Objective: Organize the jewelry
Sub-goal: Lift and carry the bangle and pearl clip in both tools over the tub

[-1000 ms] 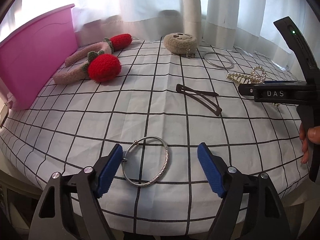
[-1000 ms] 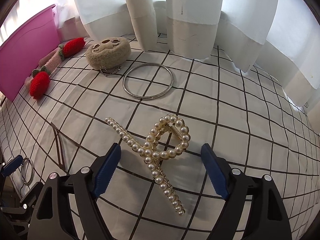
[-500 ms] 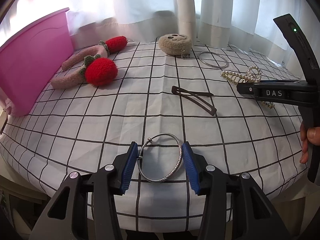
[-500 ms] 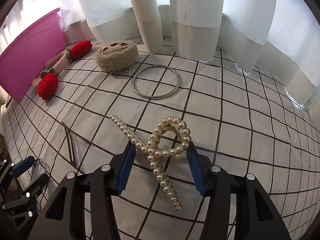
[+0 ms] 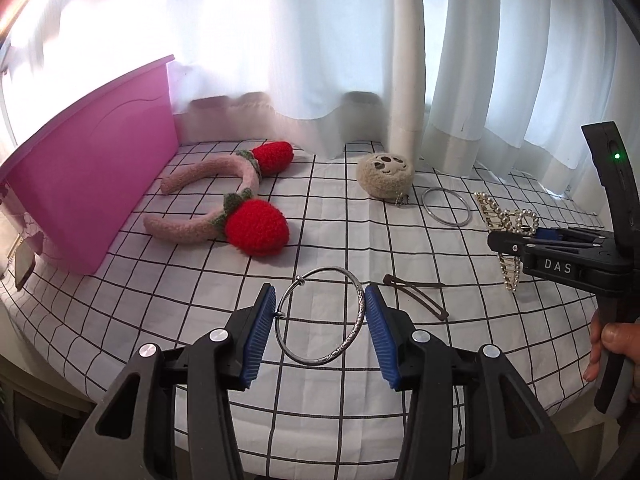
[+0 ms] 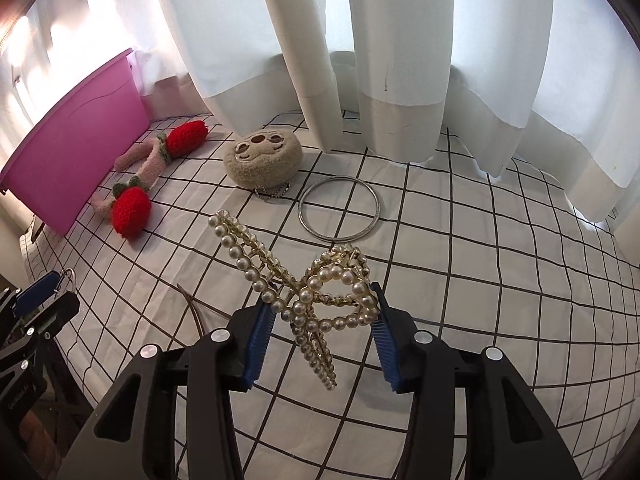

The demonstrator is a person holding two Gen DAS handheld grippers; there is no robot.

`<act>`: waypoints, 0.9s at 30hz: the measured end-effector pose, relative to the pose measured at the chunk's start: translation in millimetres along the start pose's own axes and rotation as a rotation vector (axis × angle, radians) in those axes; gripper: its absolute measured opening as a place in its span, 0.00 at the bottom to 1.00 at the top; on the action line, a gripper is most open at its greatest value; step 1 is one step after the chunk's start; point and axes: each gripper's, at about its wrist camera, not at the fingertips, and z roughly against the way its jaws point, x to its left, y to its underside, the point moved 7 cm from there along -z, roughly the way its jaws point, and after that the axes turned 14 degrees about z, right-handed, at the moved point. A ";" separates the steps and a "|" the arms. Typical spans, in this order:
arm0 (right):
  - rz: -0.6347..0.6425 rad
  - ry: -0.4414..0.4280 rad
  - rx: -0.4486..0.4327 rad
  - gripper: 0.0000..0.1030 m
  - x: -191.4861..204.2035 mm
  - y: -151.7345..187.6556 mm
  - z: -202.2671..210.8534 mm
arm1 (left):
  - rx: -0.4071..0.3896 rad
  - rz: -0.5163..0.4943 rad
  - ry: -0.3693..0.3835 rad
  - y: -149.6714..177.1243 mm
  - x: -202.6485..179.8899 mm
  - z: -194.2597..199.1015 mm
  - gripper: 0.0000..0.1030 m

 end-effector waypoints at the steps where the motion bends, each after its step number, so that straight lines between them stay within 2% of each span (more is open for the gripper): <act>1: -0.003 0.001 -0.002 0.43 1.5 -2.4 -0.8 | -0.006 -0.001 0.000 -4.9 1.9 1.4 0.43; 8: -0.033 0.001 -0.044 0.43 13.7 -27.0 17.9 | -0.060 -0.004 0.031 -44.6 14.3 17.6 0.43; 15: -0.016 -0.014 -0.133 0.43 43.9 -81.7 53.6 | -0.144 0.042 0.066 -99.0 44.0 46.0 0.43; 21: 0.058 -0.061 -0.243 0.43 97.0 -155.0 78.5 | -0.234 0.134 0.068 -161.2 100.8 80.2 0.43; 27: 0.140 -0.150 -0.331 0.43 166.6 -234.9 81.3 | -0.277 0.193 -0.010 -219.8 179.4 97.9 0.43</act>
